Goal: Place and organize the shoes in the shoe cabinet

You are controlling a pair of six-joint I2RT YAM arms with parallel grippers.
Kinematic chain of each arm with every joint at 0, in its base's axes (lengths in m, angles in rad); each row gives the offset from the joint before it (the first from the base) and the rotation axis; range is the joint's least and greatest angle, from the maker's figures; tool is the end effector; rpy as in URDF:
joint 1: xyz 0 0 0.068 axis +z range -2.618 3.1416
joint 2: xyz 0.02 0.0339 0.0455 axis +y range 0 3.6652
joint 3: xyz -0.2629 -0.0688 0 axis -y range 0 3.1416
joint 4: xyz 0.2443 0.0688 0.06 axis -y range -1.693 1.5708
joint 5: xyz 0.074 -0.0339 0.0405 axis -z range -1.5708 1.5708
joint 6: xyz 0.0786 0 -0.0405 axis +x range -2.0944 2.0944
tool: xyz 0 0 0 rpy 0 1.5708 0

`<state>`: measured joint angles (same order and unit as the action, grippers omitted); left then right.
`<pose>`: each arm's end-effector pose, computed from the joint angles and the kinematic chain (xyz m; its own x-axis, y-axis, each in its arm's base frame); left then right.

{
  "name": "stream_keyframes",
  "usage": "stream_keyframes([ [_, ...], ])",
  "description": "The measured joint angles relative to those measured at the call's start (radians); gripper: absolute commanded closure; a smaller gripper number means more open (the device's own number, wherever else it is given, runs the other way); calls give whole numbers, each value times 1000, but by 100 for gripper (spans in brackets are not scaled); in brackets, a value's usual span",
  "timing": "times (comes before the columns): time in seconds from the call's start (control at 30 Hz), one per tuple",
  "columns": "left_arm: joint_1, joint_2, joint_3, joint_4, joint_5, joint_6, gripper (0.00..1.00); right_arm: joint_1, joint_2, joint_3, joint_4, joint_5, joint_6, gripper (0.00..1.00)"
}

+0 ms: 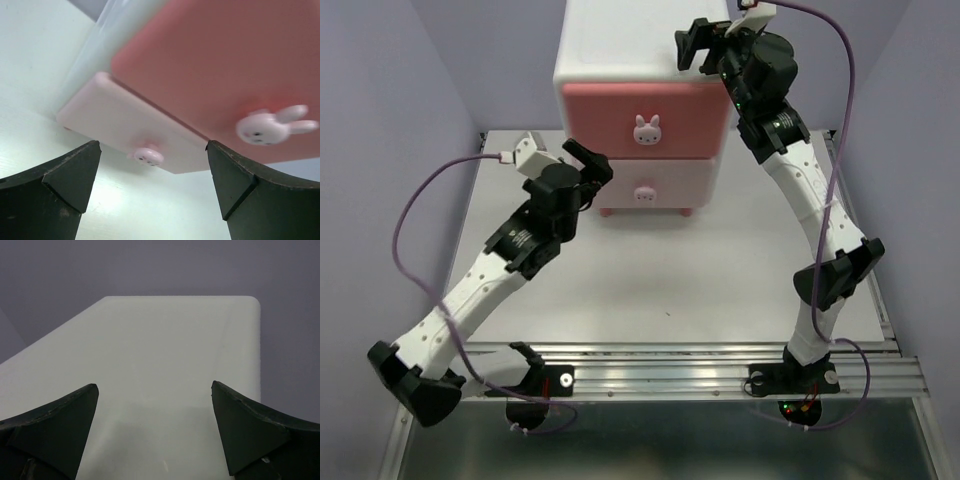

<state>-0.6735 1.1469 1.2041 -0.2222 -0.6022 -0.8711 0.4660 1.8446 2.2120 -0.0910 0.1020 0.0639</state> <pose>0.2538 -0.1456 0.4042 -0.1418 -0.6934 -0.7064 -0.0485 0.7176 -0.6947 0.4002 0.1923 0.5519 0.2203 0.1819 -0.9583 -0.3743 0.9230 0.0892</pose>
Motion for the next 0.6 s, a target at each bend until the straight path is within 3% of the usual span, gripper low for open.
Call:
stream_keyframes([
  [0.13,55,-116,141,-197,22,19,1,0,81,127,-35,81,41,0],
  [0.33,304,-91,323,-457,105,71,1,-103,84,177,-168,142,222,0],
  [0.6,581,63,381,-526,338,138,1,-327,-101,-52,-421,257,279,0],
])
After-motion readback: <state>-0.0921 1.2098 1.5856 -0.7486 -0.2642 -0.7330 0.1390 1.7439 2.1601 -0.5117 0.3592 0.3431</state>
